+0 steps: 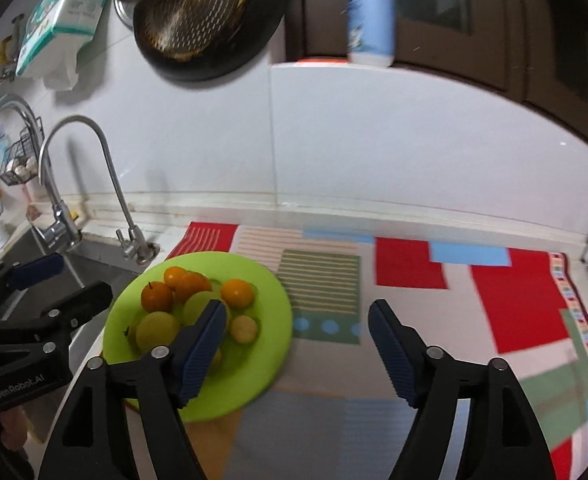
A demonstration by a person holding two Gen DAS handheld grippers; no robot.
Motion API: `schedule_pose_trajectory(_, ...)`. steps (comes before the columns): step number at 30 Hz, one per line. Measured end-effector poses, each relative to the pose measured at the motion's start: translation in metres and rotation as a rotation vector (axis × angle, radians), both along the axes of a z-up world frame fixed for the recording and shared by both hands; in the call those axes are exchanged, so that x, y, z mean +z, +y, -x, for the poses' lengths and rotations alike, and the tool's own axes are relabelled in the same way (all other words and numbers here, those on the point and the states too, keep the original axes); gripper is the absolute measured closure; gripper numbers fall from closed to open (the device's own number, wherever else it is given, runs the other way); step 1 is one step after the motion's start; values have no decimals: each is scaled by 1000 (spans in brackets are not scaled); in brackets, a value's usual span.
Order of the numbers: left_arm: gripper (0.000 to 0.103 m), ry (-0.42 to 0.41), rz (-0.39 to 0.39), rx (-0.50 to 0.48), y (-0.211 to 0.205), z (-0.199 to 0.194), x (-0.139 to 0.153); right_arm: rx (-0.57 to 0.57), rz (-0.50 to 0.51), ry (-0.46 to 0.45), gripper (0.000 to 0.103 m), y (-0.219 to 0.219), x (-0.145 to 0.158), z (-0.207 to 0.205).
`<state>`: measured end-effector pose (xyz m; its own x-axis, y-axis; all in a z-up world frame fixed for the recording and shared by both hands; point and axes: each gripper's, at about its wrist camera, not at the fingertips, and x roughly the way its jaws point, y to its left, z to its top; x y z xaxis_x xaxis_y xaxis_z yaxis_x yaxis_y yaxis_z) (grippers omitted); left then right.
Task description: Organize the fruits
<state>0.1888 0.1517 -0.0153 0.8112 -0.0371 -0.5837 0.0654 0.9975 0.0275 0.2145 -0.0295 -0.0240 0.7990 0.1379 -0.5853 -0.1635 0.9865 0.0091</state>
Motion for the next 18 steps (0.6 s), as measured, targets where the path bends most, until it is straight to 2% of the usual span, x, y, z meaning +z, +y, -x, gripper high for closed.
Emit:
schedule_pose_trajectory(4, 16, -29, -8, -5, -7, 21, 7, -47, 18, -36, 21, -8, 12, 29)
schedule_pose_trajectory(9, 12, -46, -8, -1, -15, 47, 14, -77, 17, -63, 20, -20, 23, 61)
schedule_pose_trajectory(18, 7, -87, -10, 8, -36, 106, 28, -77, -6, -94, 18, -43, 36, 120)
